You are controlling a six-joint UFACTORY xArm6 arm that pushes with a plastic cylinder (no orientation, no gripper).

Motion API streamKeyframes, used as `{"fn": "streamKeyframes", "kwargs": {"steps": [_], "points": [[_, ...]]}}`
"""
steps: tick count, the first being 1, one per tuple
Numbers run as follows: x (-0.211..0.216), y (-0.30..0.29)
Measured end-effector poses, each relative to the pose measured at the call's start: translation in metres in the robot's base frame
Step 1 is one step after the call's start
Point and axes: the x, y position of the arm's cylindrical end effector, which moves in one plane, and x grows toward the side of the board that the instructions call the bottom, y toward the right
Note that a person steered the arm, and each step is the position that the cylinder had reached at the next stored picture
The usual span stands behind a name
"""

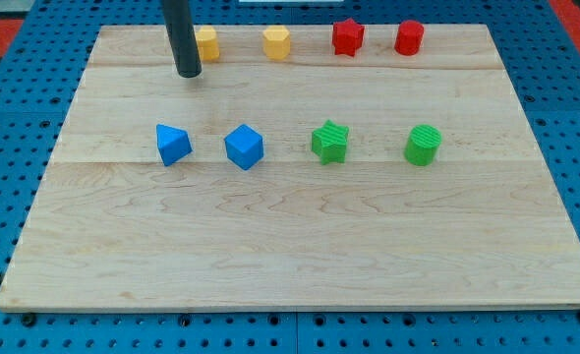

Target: Make a group of green blocks and blue blocks

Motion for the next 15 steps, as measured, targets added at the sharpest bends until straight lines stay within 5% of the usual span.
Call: {"fn": "streamKeyframes", "kwargs": {"steps": [3, 4, 6, 8, 9, 12, 14, 15], "points": [[0.009, 0.008], [0.028, 0.055], [0.053, 0.188], [0.104, 0.384], [0.133, 0.384], [0.141, 0.188], [0.130, 0.238], [0.099, 0.214]]}}
